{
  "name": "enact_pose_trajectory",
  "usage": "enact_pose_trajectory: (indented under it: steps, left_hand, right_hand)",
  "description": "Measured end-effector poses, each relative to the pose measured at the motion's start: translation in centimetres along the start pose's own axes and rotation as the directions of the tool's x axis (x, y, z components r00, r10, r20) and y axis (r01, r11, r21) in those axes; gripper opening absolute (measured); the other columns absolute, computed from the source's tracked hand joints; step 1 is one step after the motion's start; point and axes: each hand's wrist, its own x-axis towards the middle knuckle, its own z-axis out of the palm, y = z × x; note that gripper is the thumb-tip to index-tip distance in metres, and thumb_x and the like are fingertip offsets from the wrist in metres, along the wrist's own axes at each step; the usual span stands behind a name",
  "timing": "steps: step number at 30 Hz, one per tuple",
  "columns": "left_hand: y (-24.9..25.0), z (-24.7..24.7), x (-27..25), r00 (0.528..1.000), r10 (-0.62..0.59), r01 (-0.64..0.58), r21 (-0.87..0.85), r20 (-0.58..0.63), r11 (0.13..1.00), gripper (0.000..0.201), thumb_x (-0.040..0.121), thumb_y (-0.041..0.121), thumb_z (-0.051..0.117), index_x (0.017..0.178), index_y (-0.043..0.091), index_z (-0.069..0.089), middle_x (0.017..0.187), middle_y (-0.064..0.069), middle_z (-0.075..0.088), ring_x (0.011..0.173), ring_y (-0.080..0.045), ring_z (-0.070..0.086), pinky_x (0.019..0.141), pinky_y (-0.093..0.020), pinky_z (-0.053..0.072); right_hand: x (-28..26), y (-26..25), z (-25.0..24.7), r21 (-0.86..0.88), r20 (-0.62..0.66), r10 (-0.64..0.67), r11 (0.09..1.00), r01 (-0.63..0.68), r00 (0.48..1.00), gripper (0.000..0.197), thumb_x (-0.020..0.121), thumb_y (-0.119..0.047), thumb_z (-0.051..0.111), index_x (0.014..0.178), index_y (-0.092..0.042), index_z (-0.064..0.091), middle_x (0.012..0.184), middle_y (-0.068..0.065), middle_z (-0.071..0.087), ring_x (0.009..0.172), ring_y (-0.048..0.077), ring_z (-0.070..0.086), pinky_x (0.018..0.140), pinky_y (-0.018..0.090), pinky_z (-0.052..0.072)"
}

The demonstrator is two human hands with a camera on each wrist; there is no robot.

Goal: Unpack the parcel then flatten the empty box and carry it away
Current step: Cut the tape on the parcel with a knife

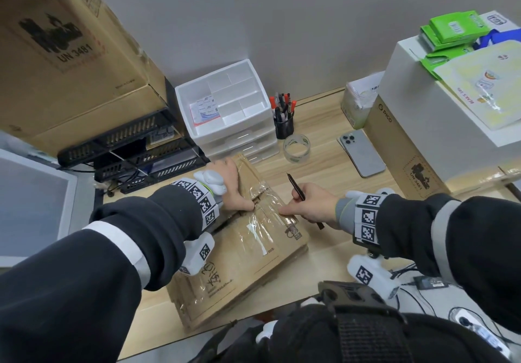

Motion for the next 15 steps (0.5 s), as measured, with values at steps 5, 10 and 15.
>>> enact_pose_trajectory:
  steps: [5, 10, 15]
  left_hand:
    - [-1.1, 0.0, -0.2, 0.994, -0.107, 0.107, -0.065, 0.004, 0.992, 0.115, 0.047, 0.085, 0.06, 0.124, 0.001, 0.048, 0.09, -0.004, 0.057, 0.074, -0.023, 0.057, 0.063, -0.028, 0.046]
    - [-1.3, 1.4, -0.3, 0.966, -0.259, 0.248, -0.295, 0.002, 0.923, 0.117, 0.05, 0.078, 0.064, 0.135, 0.004, 0.034, 0.098, -0.006, 0.054, 0.08, -0.024, 0.053, 0.069, -0.033, 0.042]
    - [-2.2, 2.3, 0.4, 0.946, -0.324, 0.276, -0.462, -0.027, 0.843, 0.117, 0.034, 0.081, 0.058, 0.125, 0.01, 0.04, 0.106, -0.011, 0.058, 0.092, -0.031, 0.058, 0.086, -0.041, 0.052]
  right_hand:
    - [1.5, -2.0, 0.4, -0.089, -0.134, -0.037, 0.996, 0.025, 0.99, 0.051, 0.065, -0.026, 0.088, 0.086, -0.02, 0.042, 0.091, 0.006, 0.067, 0.083, 0.024, 0.066, 0.088, 0.045, 0.056]
    - [3.4, -5.2, 0.1, -0.217, -0.227, -0.099, 0.975, 0.049, 0.969, 0.043, 0.068, -0.014, 0.079, 0.079, -0.02, 0.038, 0.083, 0.006, 0.051, 0.074, 0.018, 0.049, 0.087, 0.045, 0.055]
    - [5.3, -7.4, 0.6, -0.423, -0.269, -0.164, 0.905, 0.037, 0.949, 0.033, 0.076, -0.013, 0.065, 0.069, -0.021, 0.034, 0.067, -0.007, 0.042, 0.056, 0.012, 0.041, 0.052, 0.025, 0.04]
